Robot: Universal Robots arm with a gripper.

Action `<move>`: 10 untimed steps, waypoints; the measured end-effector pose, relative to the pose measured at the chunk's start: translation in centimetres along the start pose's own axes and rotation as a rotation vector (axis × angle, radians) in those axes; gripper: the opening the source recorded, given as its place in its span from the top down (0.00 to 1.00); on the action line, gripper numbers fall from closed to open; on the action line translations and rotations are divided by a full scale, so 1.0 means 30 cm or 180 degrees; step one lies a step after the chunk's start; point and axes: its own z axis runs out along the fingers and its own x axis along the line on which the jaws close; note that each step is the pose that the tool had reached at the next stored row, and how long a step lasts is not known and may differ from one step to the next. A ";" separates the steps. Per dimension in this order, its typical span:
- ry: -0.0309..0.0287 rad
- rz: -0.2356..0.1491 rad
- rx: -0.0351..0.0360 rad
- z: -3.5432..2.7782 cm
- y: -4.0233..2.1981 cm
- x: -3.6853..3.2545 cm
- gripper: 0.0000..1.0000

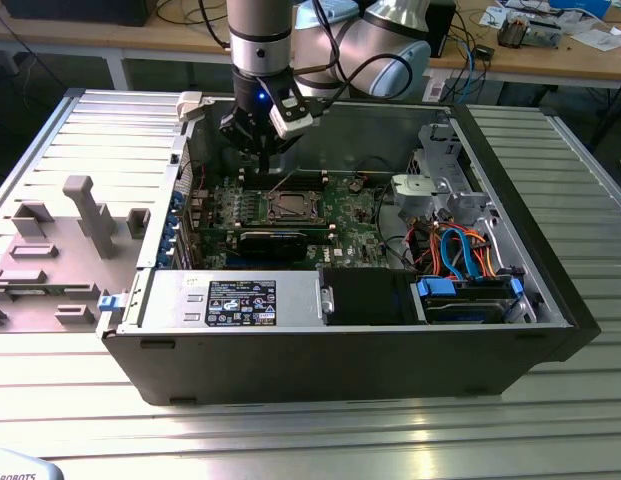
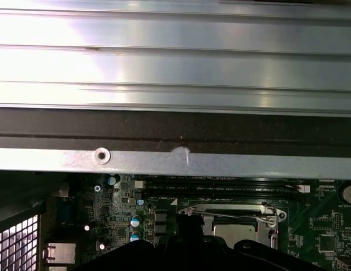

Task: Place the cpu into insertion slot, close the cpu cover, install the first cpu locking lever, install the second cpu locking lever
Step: 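Install the first cpu locking lever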

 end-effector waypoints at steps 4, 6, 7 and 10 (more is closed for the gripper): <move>0.0000 0.0000 0.0000 0.002 0.000 0.000 0.89; 0.0000 0.0000 0.0000 0.003 0.000 0.000 0.89; 0.0000 0.0000 0.0000 0.003 0.000 0.000 0.89; -0.0001 0.0017 -0.0001 0.006 0.000 -0.001 0.89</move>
